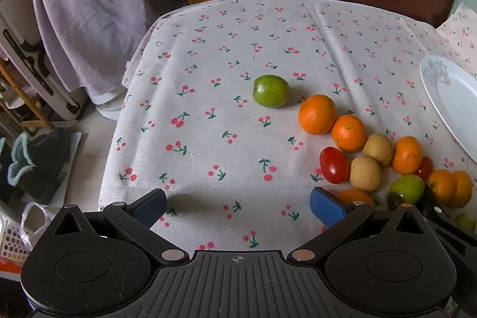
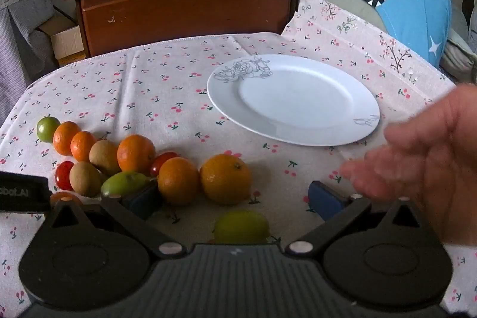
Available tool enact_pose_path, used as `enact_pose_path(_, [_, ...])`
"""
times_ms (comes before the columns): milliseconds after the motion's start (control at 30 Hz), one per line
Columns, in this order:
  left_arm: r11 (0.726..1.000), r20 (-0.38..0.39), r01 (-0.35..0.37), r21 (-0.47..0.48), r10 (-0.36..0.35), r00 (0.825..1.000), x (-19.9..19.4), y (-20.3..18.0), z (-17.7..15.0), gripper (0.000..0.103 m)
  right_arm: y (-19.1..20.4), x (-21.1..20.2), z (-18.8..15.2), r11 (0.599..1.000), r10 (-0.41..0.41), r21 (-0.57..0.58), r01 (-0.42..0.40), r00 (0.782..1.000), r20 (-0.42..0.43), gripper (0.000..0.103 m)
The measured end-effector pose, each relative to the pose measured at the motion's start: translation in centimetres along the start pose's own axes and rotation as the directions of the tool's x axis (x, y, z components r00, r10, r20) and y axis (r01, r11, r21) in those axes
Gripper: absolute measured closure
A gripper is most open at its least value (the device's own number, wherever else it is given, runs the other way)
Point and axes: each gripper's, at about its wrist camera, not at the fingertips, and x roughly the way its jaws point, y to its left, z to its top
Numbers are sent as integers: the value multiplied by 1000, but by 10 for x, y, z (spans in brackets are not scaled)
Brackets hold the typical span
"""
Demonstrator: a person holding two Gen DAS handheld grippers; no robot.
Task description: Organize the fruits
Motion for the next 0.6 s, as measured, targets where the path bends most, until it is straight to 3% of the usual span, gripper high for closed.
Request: enact_pose_path(600, [1000,-14,16,4,-16,1000,-4,1,-1,0,0,1,0,1000,0,0,0,1000,-1,1])
